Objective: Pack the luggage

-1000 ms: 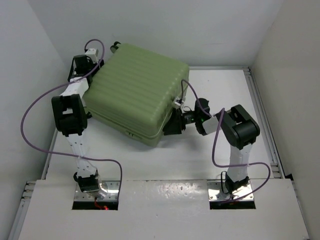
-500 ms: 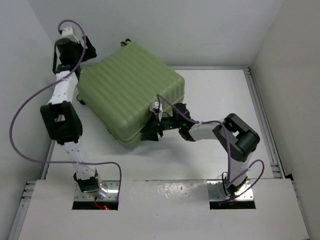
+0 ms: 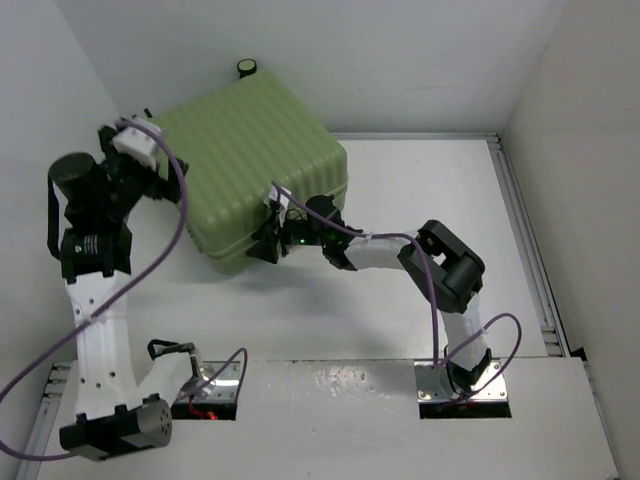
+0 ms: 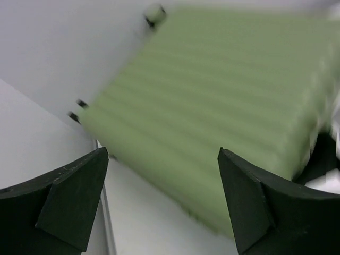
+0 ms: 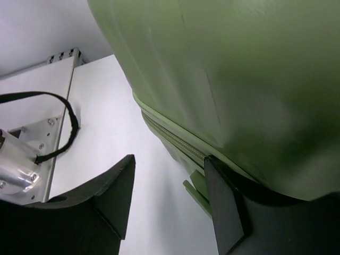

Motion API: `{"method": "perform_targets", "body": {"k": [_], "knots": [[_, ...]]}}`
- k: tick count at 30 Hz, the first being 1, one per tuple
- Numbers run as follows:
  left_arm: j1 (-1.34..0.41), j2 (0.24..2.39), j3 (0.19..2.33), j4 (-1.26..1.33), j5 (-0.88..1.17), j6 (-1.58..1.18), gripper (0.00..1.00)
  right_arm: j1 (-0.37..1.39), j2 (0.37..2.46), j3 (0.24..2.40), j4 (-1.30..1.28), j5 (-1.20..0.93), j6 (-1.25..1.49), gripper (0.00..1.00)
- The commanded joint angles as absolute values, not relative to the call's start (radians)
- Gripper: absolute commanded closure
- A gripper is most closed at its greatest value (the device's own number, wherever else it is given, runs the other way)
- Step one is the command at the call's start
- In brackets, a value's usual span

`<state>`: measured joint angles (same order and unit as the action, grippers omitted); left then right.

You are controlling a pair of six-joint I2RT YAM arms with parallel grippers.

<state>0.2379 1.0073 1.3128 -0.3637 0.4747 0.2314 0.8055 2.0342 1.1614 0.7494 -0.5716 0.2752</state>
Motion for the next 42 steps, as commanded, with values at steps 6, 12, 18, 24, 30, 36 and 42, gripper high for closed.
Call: {"method": "perform_targets", "body": {"k": [6,12,18,24,30,36,42], "knots": [[0.193,0.819,1.075,-0.778,0.601,0.643,0.18,0.612,1.715,0.843,1.088,-0.469,0.433,0.47],[0.158,0.873,1.043,-0.778,0.592,0.632,0.18,0.566,1.689,0.709,1.051,-0.511,0.377,0.47],[0.114,0.910,1.034,-0.716,0.508,0.546,0.15,0.604,1.759,0.739,1.043,-0.417,0.298,0.45],[0.058,0.900,0.977,-0.632,0.413,0.442,0.13,0.702,1.809,0.753,1.067,-0.168,0.253,0.39],[0.023,0.891,0.945,-0.594,0.344,0.379,0.13,0.817,1.862,0.785,1.127,0.136,0.196,0.35],[0.023,0.873,0.936,-0.581,0.313,0.359,0.13,0.868,1.950,0.862,1.126,0.273,0.164,0.35],[0.023,0.873,0.936,-0.572,0.291,0.359,0.13,0.874,2.020,0.943,1.120,0.348,0.133,0.38]]}}
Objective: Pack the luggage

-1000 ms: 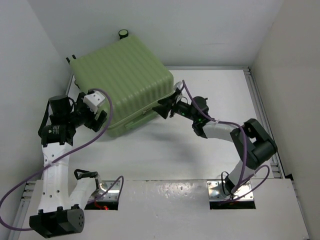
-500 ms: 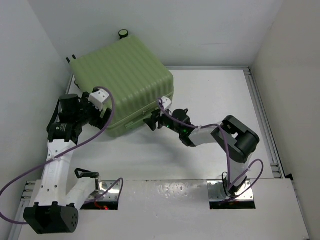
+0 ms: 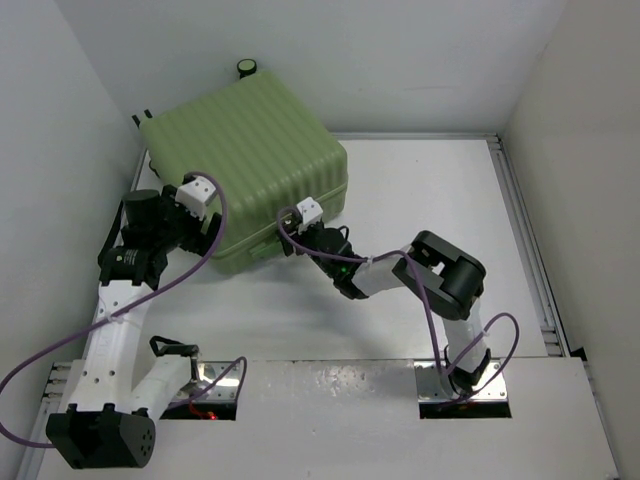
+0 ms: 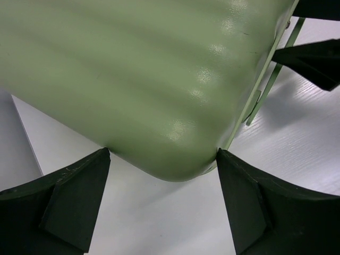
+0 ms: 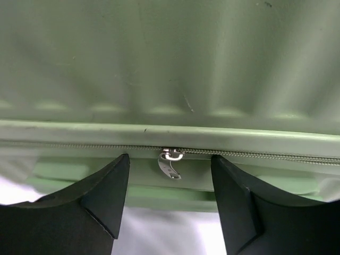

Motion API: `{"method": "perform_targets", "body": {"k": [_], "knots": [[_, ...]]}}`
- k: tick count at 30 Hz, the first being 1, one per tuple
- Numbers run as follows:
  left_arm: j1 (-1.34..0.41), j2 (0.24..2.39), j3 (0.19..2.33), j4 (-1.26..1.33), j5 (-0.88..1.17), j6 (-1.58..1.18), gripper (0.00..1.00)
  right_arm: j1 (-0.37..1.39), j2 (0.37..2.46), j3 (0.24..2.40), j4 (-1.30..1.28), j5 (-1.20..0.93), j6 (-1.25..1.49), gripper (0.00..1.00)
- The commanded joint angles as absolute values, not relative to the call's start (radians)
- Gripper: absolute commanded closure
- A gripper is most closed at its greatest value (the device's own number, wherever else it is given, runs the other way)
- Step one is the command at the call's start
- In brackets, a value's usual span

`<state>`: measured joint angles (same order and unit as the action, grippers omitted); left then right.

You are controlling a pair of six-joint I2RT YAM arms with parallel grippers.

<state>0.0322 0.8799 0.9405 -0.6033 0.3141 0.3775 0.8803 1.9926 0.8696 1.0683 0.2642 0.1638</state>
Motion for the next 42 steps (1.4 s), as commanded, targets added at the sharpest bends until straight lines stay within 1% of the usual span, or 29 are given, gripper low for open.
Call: {"method": "perform_targets", "body": {"k": [1,3,4,6,7,8,9,10,12,13,16,17,18,19,24,26,27,30,32,35,39,42], "knots": [[0.023,0.873,0.936,-0.572,0.281,0.359,0.13,0.874,2.048,0.962,1.124,0.362,0.127,0.41],[0.023,0.873,0.936,-0.563,0.272,0.348,0.13,0.874,2.065,0.985,1.143,0.385,0.121,0.47],[0.023,0.873,0.936,-0.563,0.272,0.348,0.12,0.874,2.077,0.986,1.156,0.388,0.117,0.52],[0.023,0.873,0.917,-0.563,0.272,0.339,0.12,0.879,2.077,0.988,1.186,0.381,0.088,0.56],[0.023,0.873,0.917,-0.563,0.272,0.339,0.12,0.871,2.072,0.977,1.206,0.376,0.081,0.61],[0.023,0.862,0.908,-0.563,0.272,0.339,0.12,0.871,2.059,0.957,1.232,0.373,0.060,0.65],[0.023,0.862,0.908,-0.563,0.272,0.339,0.12,0.870,2.051,0.944,1.248,0.335,0.054,0.67],[0.014,0.862,0.899,-0.563,0.272,0.339,0.12,0.862,2.030,0.915,1.284,0.319,0.043,0.73],[0.014,0.862,0.899,-0.563,0.281,0.339,0.12,0.861,2.000,0.868,1.316,0.272,0.014,0.79],[0.014,0.862,0.890,-0.563,0.281,0.339,0.12,0.851,1.964,0.839,1.331,0.259,0.014,0.84],[0.005,0.862,0.890,-0.554,0.290,0.348,0.12,0.825,1.928,0.787,1.333,0.192,0.015,0.92],[0.005,0.862,0.890,-0.554,0.290,0.348,0.12,0.822,1.918,0.779,1.339,0.184,0.020,0.97],[-0.005,0.862,0.890,-0.545,0.290,0.348,0.12,0.807,1.914,0.766,1.339,0.176,0.031,0.98],[-0.005,0.871,0.890,-0.545,0.290,0.348,0.12,0.790,1.908,0.755,1.345,0.148,0.046,1.00],[-0.025,0.871,0.881,-0.545,0.290,0.348,0.12,0.738,1.905,0.721,1.387,0.037,0.103,1.00],[-0.035,0.871,0.881,-0.545,0.317,0.368,0.16,0.726,1.907,0.721,1.378,0.005,0.110,1.00],[-0.047,0.871,0.881,-0.555,0.357,0.380,0.20,0.723,1.908,0.724,1.373,0.003,0.112,1.00],[-0.096,0.851,0.881,-0.598,0.446,0.425,0.25,0.701,1.908,0.727,1.361,-0.029,0.121,1.00],[-0.144,0.851,0.881,-0.626,0.466,0.440,0.25,0.687,1.908,0.730,1.348,-0.044,0.126,1.00],[-0.225,0.876,0.902,-0.647,0.476,0.440,0.21,0.675,1.910,0.742,1.351,-0.067,0.143,1.00],[-0.352,0.919,0.960,-0.669,0.454,0.472,0.21,0.670,1.895,0.750,1.348,-0.100,0.176,1.00],[-0.411,0.978,1.014,-0.669,0.443,0.421,0.20,0.672,1.879,0.758,1.342,-0.127,0.210,1.00]]}}
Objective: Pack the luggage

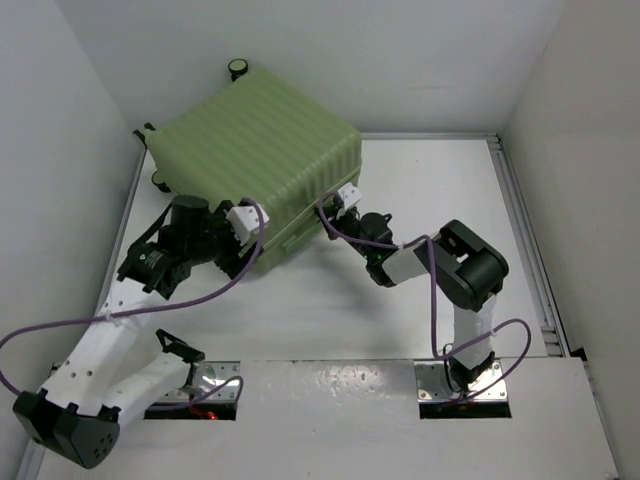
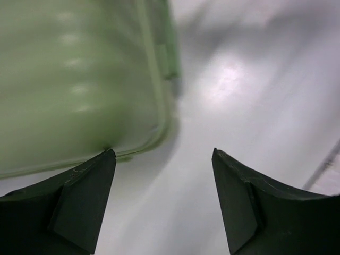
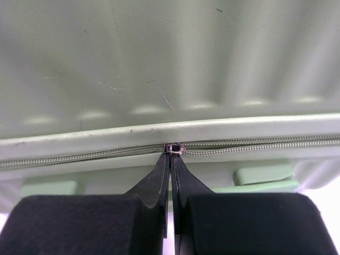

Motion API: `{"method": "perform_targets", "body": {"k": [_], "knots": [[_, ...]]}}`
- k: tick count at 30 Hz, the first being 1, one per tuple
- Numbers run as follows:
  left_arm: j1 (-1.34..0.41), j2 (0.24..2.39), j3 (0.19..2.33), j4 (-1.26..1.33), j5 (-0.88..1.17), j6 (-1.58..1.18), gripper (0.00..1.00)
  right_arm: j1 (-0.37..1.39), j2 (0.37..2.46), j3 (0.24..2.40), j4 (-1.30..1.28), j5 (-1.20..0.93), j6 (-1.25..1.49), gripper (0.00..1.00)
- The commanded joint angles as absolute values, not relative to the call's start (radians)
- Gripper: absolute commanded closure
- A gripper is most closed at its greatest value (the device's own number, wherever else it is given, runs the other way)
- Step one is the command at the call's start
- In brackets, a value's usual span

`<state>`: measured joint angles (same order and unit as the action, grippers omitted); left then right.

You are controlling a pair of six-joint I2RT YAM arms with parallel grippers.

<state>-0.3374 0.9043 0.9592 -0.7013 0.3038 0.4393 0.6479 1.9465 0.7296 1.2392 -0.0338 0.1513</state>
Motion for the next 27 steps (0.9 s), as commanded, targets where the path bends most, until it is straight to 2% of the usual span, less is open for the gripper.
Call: {"method": "perform_targets", "body": {"k": [1,7,13,19,27], "knots": [[-0.452,1.024,1.023,-0.657,0.418,0.404,0.20,0.667,1.879,0.759,1.341,-0.133,0.216,1.00],[-0.577,1.100,0.981,-0.507,0.364,0.273,0.21,0.646,1.853,0.753,1.298,-0.247,0.296,1.00],[-0.698,1.112,0.836,-0.174,0.007,0.103,0.21,0.594,1.824,0.761,1.213,-0.345,0.351,1.00],[-0.775,1.189,0.729,0.040,-0.172,0.112,0.21,0.565,1.835,0.772,1.174,-0.376,0.348,1.00],[-0.775,1.402,0.765,0.222,-0.225,0.193,0.25,0.523,1.865,0.787,1.175,-0.410,0.348,1.00]]}}
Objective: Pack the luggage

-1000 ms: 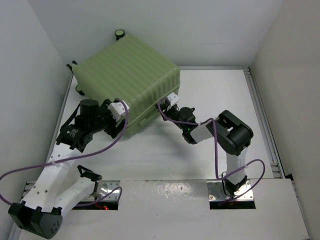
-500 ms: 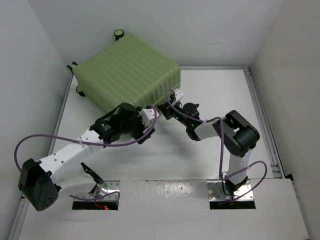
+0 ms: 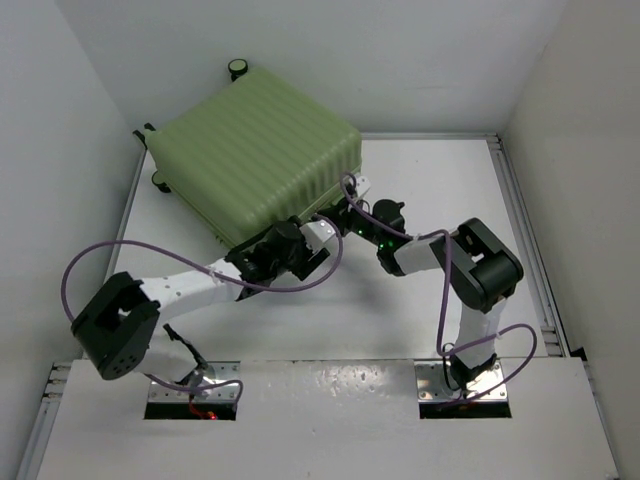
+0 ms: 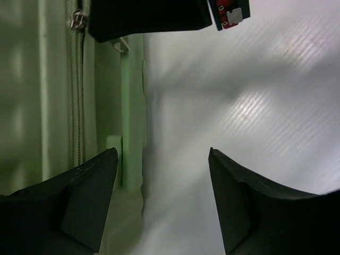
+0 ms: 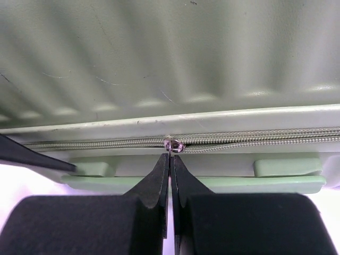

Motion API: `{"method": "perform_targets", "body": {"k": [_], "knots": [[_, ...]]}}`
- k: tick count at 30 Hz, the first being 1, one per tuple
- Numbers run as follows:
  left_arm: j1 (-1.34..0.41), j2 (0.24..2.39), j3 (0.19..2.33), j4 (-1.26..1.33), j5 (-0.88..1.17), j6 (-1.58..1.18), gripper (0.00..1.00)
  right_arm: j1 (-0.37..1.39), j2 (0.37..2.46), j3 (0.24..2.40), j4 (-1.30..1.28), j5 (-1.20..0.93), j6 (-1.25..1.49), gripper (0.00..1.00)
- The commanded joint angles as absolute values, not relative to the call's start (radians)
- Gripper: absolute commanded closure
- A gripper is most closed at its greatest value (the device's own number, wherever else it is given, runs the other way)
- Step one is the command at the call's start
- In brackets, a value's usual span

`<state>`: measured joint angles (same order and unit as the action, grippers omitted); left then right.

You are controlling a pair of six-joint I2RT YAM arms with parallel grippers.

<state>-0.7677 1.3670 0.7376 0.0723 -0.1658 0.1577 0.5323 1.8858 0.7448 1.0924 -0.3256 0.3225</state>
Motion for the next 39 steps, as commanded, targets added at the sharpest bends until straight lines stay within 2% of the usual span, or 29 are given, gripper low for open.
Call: {"method": "perform_targets", "body": {"k": [1,8,12,15,16,20,23,27,39], "knots": [[-0.775,1.420,0.775,0.232,-0.235,0.193,0.26,0.520,1.862,0.790,1.175,-0.411,0.348,1.00],[-0.755,1.554,0.775,0.321,-0.225,0.222,0.26,0.491,1.878,0.807,1.170,-0.431,0.359,1.00],[-0.746,1.608,0.796,0.307,-0.206,0.222,0.35,0.486,1.879,0.807,1.172,-0.431,0.359,1.00],[-0.736,1.672,0.862,0.228,-0.216,0.196,0.50,0.485,1.882,0.808,1.170,-0.431,0.356,1.00],[-0.726,1.693,0.883,0.197,-0.216,0.184,0.59,0.486,1.884,0.805,1.169,-0.430,0.345,1.00],[-0.706,1.744,0.930,0.109,-0.190,0.161,0.73,0.483,1.888,0.804,1.147,-0.414,0.296,1.00],[-0.696,1.692,0.881,0.109,-0.169,0.161,0.87,0.469,1.887,0.798,1.112,-0.397,0.264,1.00],[-0.696,1.606,0.832,0.060,-0.169,0.170,0.99,0.436,1.867,0.781,1.082,-0.382,0.207,1.00],[-0.667,1.272,0.704,-0.198,-0.158,0.238,1.00,0.354,1.856,0.778,1.014,-0.351,0.132,1.00]]}}
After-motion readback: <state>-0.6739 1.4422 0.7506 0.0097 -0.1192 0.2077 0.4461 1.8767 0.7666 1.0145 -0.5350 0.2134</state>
